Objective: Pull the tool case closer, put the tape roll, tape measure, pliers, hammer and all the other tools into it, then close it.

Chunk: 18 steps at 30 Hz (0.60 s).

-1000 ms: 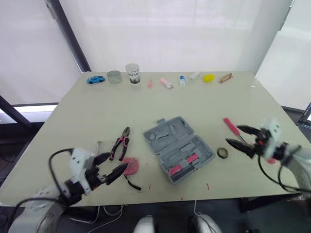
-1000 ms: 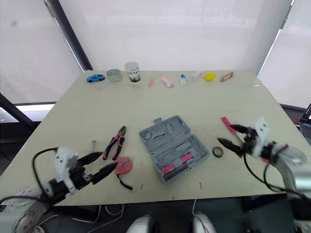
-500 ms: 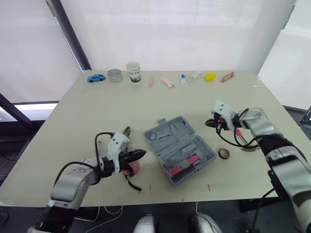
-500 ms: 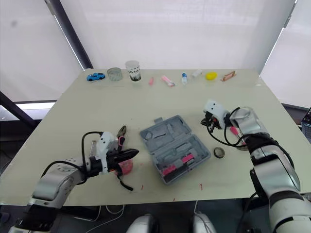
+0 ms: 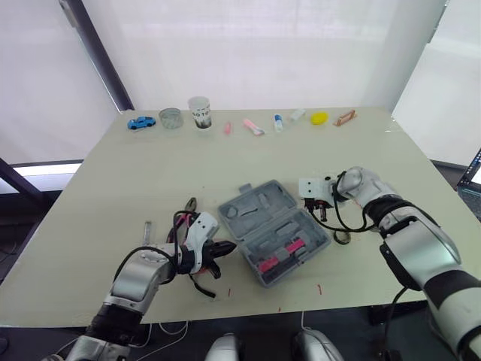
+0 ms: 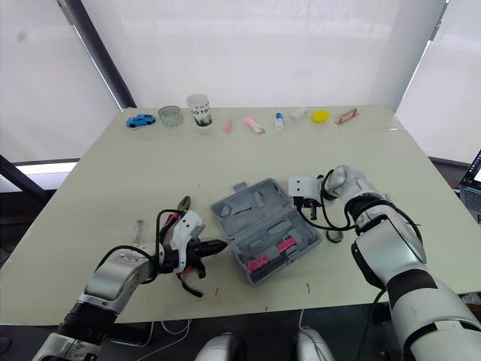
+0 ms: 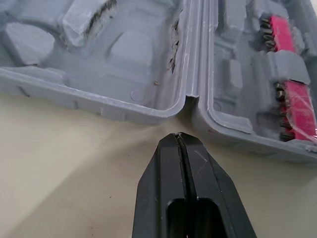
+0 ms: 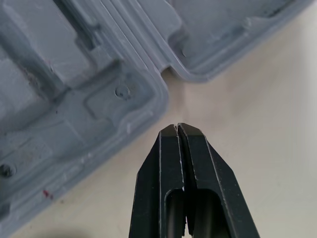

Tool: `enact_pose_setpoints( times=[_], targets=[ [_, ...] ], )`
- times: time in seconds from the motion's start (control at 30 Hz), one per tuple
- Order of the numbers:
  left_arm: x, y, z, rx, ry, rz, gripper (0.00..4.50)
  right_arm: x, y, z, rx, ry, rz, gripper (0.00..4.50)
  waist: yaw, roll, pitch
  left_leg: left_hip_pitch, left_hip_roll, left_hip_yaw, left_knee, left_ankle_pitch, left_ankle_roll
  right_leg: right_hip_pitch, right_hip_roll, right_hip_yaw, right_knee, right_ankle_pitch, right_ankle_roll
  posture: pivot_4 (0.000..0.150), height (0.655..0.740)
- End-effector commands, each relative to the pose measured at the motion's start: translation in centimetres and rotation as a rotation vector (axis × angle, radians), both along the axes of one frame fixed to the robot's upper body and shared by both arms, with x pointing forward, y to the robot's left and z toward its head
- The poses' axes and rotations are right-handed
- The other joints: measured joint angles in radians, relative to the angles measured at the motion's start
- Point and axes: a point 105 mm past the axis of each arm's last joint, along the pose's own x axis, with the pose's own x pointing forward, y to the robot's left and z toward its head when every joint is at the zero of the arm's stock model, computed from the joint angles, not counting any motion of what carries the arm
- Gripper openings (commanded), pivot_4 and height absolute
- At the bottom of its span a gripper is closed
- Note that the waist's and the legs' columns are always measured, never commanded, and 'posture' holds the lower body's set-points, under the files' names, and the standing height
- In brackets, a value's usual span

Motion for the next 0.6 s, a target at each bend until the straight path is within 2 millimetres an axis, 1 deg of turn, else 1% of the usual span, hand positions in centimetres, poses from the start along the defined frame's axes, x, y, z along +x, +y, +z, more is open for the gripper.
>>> enact_pose_setpoints(
  times=[0.03, 0.23, 0.33, 0.43, 0.6],
  targets=[
    [0.3, -1.2, 0.2, 0.004, -0.023, -0.035, 0.0, 0.6, 1.5, 1.2, -0.002, -0.065, 0.025, 0.02, 0.0, 0.0, 0.0, 0.0, 0.0, 0.0, 0.0, 0.0, 0.0, 0.0, 0.0, 0.0, 0.0, 0.0, 0.0, 0.15, 0.74],
    [0.8, -1.9, 0.1, 0.008, -0.026, -0.063, 0.0, -0.4, 2.6, 0.1, 0.018, 0.0, 0.082, 0.02, 0.0, 0.0, 0.0, 0.0, 0.0, 0.0, 0.0, 0.0, 0.0, 0.0, 0.0, 0.0, 0.0, 0.0, 0.0, 0.15, 0.74],
    [1.1, -2.0, 0.1, 0.012, -0.03, -0.067, 0.0, -1.0, 2.3, -0.4, 0.004, 0.05, 0.106, 0.02, 0.0, 0.0, 0.0, 0.0, 0.0, 0.0, 0.0, 0.0, 0.0, 0.0, 0.0, 0.0, 0.001, 0.0, 0.0, 0.15, 0.74],
    [1.4, -1.9, 0.3, 0.017, -0.031, -0.082, 0.0, -1.8, 1.6, -1.0, -0.022, 0.119, 0.126, 0.02, 0.0, 0.0, 0.0, 0.0, 0.0, 0.0, 0.0, 0.0, 0.0, 0.0, 0.0, 0.0, 0.001, 0.0, 0.0, 0.15, 0.74],
    [1.6, -1.6, 0.5, 0.036, -0.035, -0.12, 0.0, -2.6, 1.2, -1.3, 0.004, 0.202, 0.131, 0.02, 0.0, 0.0, 0.0, 0.0, 0.0, 0.0, 0.0, 0.0, 0.0, 0.0, 0.0, 0.0, 0.001, 0.0, 0.0, 0.15, 0.74]
  ],
)
